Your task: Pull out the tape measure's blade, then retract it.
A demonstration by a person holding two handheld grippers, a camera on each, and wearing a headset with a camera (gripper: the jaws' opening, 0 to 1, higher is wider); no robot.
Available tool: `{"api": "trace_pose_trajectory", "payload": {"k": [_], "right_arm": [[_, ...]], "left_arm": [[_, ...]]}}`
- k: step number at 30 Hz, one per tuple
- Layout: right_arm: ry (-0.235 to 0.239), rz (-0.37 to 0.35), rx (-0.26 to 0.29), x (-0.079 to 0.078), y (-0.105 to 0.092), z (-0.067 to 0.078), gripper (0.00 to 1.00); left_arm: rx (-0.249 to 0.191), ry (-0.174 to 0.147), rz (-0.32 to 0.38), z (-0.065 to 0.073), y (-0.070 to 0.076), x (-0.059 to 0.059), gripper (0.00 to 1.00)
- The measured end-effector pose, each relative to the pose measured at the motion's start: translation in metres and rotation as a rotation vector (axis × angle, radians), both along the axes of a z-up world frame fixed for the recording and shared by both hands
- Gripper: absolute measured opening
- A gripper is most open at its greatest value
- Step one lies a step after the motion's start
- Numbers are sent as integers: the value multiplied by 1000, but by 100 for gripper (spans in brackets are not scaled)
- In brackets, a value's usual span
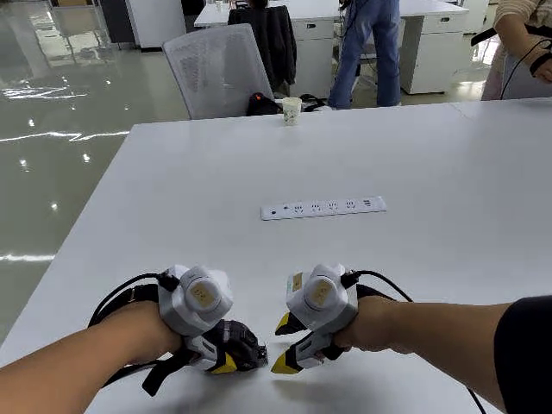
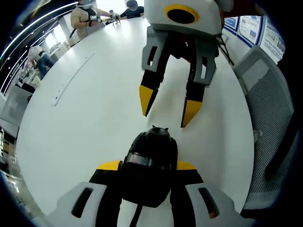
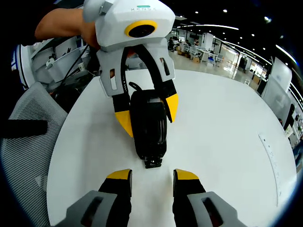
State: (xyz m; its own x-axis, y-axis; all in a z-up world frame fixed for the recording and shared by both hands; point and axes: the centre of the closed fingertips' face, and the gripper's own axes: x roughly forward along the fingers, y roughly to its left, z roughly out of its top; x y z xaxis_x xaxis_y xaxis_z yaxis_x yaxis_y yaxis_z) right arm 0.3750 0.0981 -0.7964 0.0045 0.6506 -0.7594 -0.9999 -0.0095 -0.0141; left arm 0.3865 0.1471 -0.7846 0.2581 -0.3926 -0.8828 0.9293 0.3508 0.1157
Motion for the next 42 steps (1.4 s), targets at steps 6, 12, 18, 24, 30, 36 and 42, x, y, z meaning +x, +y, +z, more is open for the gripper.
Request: {"api": "trace_pose_trajectory", "payload": {"k": [6, 12, 18, 24, 30, 36, 42], "right_arm": [[9, 16, 13, 1, 13, -3, 28], [-26, 85, -31, 0, 20, -11, 13], [-9, 75, -41, 1, 20, -10, 12], [12, 63, -30, 5, 20, -11, 11], [32, 34, -35, 4, 20, -12, 13], [10, 54, -31, 4, 19, -12, 11], [-5, 39, -48, 4, 17, -12, 10]], "left_arm": [[-19, 9, 4, 0, 0, 1, 34], [-29, 0, 1, -1, 0, 0, 34], [-80, -45, -37, 2, 1, -1, 34], [-73, -50, -43, 3, 0, 2, 33], [-49, -65, -72, 3, 0, 3, 34], [-46, -62, -46, 2, 1, 2, 34], [-35, -55, -50, 1, 1, 2, 34]]}}
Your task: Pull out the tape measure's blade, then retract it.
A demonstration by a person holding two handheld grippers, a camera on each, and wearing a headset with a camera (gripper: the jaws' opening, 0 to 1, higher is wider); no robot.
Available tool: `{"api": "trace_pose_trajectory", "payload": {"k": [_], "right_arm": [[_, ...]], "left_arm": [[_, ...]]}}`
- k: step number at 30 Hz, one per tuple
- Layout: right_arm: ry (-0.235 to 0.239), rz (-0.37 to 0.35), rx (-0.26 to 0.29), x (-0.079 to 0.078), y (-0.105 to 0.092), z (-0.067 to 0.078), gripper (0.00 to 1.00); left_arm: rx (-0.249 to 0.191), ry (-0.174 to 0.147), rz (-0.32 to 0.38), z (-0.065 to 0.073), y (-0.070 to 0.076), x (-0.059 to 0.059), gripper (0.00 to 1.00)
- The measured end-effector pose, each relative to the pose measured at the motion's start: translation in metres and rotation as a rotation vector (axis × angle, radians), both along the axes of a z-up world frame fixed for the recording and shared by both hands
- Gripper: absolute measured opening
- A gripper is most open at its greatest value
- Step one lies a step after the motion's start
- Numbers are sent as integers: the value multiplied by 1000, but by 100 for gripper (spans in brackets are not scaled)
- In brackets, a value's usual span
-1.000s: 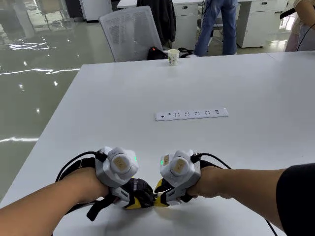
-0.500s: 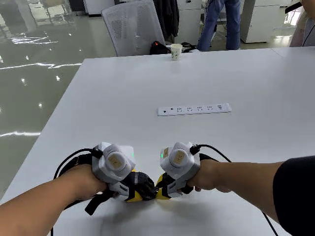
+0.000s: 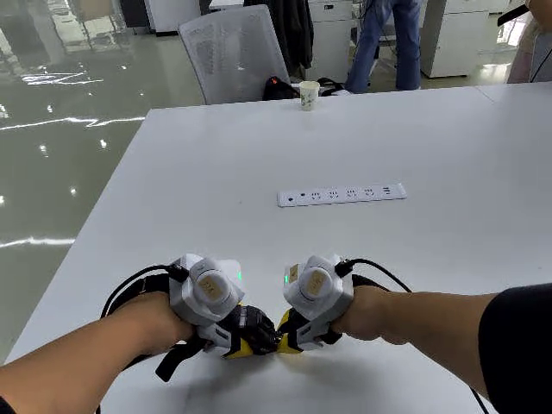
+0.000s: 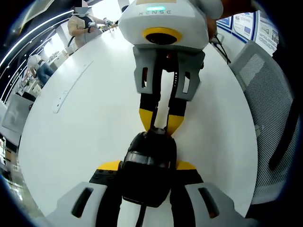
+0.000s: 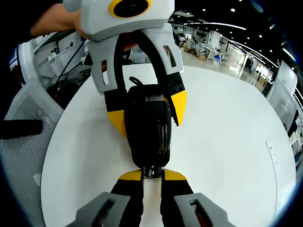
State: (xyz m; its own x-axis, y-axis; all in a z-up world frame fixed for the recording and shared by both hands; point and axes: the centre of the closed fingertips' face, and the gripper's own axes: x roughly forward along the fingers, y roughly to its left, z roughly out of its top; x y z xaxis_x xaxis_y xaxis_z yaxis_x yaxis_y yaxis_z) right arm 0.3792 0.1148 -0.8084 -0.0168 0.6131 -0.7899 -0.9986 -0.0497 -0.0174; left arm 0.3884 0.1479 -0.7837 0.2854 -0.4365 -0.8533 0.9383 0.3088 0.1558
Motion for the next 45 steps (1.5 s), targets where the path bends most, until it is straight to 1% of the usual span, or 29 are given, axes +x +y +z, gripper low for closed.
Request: {"api": "trace_pose_trajectory", "payload": {"k": [6, 20, 36, 45], "right_arm": [[-6, -6, -12, 0, -2, 0, 10], [6, -10, -30, 5, -17, 0, 10], [9, -10, -59, 6, -30, 0, 10], [14, -9, -63, 7, -34, 0, 10]], "left_arm": [[-13, 10, 2, 0, 0, -1, 34], [-17, 12, 29, 0, 1, 1, 34], [-19, 18, 39, 0, 2, 3, 34], [-19, 20, 42, 1, 2, 3, 34]]}}
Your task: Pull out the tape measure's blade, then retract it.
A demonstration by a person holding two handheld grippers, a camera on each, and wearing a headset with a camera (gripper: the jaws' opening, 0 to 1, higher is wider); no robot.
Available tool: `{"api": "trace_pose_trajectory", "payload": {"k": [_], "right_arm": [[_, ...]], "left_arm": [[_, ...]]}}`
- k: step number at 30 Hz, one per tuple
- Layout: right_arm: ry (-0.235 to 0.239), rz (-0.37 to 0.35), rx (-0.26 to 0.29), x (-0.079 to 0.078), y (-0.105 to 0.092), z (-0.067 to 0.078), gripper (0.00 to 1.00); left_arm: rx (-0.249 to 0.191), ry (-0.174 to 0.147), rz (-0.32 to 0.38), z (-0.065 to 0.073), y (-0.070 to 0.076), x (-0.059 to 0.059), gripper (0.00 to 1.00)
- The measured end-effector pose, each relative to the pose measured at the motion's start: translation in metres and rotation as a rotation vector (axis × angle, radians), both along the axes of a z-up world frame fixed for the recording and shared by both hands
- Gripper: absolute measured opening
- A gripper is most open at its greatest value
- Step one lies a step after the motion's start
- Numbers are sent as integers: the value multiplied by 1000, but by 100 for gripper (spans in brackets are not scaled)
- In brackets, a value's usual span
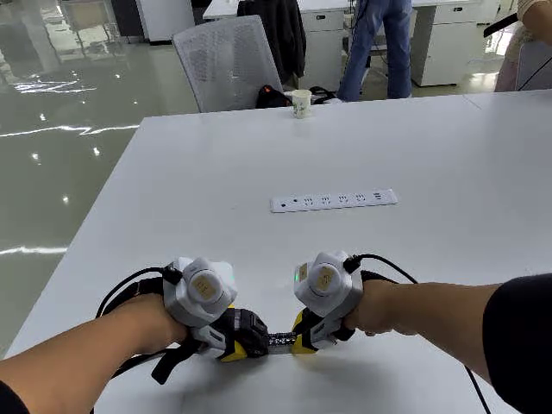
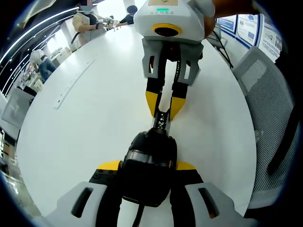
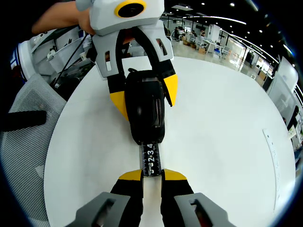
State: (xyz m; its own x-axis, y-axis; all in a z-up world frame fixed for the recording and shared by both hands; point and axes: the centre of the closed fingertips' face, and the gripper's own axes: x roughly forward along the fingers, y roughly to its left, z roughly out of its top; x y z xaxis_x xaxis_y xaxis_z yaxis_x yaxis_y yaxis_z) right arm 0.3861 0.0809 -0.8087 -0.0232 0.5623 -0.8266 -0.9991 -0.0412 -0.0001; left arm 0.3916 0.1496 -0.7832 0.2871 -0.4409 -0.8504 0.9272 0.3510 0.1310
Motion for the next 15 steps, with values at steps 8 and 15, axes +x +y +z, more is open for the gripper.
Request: {"api": "trace_pose_trajectory", "payload": {"k": [8, 15], "right_arm": [[8, -2, -5, 1, -8, 0, 10], [7, 1, -13, 2, -13, 1, 10]], "left_arm": [[-1, 2, 4, -1, 0, 0, 34], [1, 5, 5, -1, -1, 0, 34]]}}
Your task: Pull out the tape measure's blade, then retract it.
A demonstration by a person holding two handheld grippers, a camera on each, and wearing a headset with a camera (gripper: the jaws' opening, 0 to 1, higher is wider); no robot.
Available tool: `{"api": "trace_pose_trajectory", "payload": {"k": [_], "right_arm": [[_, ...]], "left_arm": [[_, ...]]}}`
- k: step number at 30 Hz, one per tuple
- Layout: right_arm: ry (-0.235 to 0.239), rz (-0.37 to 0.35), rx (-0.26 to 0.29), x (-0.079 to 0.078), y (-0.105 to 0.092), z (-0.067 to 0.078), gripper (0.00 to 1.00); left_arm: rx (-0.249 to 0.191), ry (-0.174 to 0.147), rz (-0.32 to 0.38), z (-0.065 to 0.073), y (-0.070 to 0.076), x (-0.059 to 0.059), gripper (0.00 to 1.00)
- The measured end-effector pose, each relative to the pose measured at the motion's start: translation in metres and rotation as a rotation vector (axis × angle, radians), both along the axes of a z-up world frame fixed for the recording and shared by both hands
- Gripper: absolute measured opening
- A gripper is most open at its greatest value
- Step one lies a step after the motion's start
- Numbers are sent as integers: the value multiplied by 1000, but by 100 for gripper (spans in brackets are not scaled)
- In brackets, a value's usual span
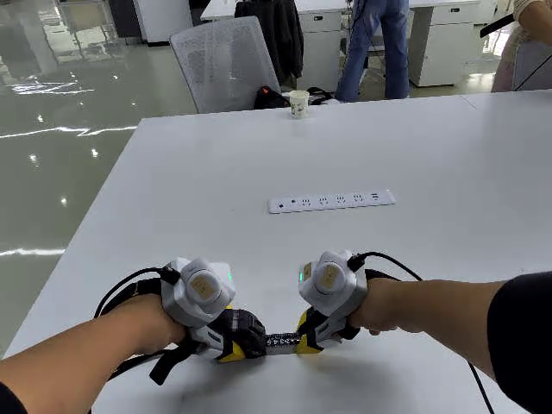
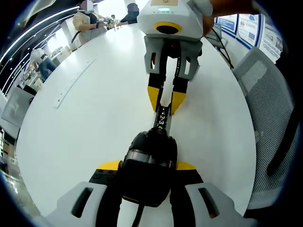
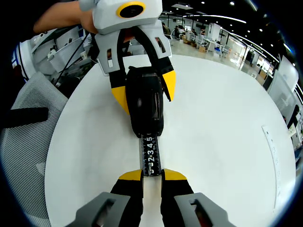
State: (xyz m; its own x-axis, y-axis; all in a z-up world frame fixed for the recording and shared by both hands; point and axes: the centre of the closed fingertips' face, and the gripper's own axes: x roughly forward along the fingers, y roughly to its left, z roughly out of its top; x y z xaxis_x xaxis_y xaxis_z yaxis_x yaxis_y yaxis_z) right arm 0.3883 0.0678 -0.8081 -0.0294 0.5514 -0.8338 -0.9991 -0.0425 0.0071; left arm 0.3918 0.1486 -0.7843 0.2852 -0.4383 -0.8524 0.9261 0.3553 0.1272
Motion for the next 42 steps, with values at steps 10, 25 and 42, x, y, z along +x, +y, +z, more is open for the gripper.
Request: {"api": "trace_pose_trajectory", "payload": {"k": [10, 25, 42], "right_arm": [[-1, 1, -12, 2, -8, 0, 10], [-6, -1, -23, 3, -21, -1, 10], [-11, -5, -40, 6, -39, 0, 10]], "left_arm": [[0, 0, 2, 0, -1, -1, 34], [-3, -2, 5, -1, 0, -1, 34], [-10, -3, 17, -1, 0, -1, 34]]}}
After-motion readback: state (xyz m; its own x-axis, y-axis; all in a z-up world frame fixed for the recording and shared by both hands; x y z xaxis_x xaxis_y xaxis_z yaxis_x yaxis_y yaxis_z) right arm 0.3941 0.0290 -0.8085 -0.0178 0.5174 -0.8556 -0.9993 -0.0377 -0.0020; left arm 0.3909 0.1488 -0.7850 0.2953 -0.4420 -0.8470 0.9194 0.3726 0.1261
